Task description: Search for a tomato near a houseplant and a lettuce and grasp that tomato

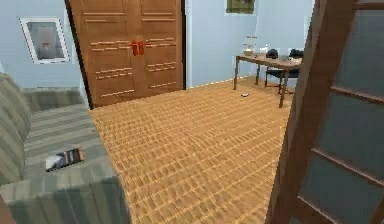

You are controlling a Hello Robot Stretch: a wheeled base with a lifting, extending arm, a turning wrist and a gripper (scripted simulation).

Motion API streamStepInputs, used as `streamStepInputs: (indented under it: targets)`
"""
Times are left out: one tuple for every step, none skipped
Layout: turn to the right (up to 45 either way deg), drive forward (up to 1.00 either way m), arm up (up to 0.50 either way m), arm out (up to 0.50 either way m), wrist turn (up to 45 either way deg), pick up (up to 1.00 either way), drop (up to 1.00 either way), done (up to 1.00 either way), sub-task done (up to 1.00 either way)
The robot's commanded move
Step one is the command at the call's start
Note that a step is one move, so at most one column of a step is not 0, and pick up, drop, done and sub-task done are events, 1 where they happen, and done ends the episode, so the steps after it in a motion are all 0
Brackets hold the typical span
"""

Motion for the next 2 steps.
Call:
streamStepInputs:
  targets:
    - [0.0, 0.90, 0.00, 0.00, 0.0, 0.00, 0.00, 0.00, 0.00]
    - [-45.0, 0.00, 0.00, 0.00, 0.0, 0.00, 0.00, 0.00, 0.00]
